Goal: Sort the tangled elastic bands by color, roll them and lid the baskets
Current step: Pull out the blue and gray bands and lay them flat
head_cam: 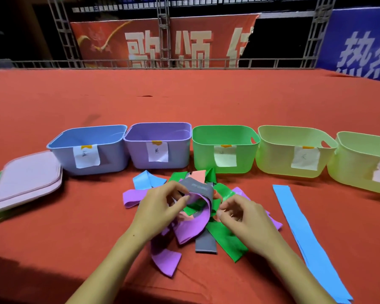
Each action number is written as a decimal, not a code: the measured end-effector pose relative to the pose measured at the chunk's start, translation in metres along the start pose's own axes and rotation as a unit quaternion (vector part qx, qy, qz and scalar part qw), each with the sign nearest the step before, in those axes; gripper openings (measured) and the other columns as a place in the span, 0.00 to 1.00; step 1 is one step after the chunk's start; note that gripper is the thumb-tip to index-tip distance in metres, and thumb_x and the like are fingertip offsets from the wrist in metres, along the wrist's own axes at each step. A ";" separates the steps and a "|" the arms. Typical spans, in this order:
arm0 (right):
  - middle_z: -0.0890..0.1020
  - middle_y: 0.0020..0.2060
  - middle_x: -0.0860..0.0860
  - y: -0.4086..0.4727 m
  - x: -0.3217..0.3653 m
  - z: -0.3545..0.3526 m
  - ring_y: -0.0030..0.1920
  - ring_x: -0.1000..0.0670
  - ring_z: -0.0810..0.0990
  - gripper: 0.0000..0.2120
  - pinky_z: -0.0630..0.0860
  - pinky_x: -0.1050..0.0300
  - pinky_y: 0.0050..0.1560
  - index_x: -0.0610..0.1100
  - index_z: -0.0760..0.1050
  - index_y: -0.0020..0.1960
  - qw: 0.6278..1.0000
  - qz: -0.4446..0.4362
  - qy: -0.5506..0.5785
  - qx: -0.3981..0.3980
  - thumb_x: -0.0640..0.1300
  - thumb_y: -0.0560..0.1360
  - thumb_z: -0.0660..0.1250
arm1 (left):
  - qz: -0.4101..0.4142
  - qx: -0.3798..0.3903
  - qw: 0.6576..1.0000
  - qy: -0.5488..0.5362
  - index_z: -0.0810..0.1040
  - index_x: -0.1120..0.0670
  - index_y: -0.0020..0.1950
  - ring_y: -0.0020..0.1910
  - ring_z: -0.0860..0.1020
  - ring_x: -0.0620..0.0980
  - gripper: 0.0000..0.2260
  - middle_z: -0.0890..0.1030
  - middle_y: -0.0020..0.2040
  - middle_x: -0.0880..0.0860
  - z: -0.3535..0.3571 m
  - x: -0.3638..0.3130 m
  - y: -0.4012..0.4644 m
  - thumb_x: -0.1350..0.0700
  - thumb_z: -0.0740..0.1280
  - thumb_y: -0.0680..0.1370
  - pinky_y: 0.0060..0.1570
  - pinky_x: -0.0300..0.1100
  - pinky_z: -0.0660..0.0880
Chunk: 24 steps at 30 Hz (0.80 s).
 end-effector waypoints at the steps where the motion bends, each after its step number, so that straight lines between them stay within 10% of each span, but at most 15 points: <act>1: 0.85 0.40 0.61 0.002 0.001 0.005 0.39 0.56 0.84 0.08 0.80 0.50 0.48 0.56 0.79 0.48 1.000 -0.005 0.002 -0.005 0.58 0.73 0.73 | -0.004 0.004 1.000 0.004 0.83 0.44 0.50 0.37 0.83 0.46 0.05 0.85 0.40 0.41 -0.002 0.004 0.000 0.47 0.71 0.76 0.44 0.51 0.82; 14: 0.84 0.40 0.57 0.023 0.021 0.037 0.38 0.56 0.82 0.18 0.73 0.72 0.39 0.53 0.79 0.51 0.995 -0.034 0.006 -0.096 0.31 0.72 0.74 | -0.164 0.031 0.968 0.189 0.81 0.38 0.56 0.48 0.80 0.35 0.20 0.82 0.49 0.34 -0.051 0.057 -0.002 0.32 0.77 0.68 0.49 0.43 0.75; 24: 0.75 0.56 0.58 0.026 0.018 0.050 0.60 0.51 0.75 0.19 0.75 0.48 0.61 0.60 0.77 0.55 0.989 -0.053 -0.071 -0.114 0.40 0.73 0.76 | -0.180 0.009 0.958 0.223 0.81 0.41 0.59 0.56 0.81 0.48 0.19 0.82 0.53 0.41 -0.060 0.083 0.002 0.41 0.79 0.71 0.52 0.48 0.79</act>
Point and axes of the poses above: each hand's wrist, its own y-axis towards the middle knuckle, its own z-axis out of the palm, x = y × z, the point moved 4 cm from there along y, towards the middle knuckle
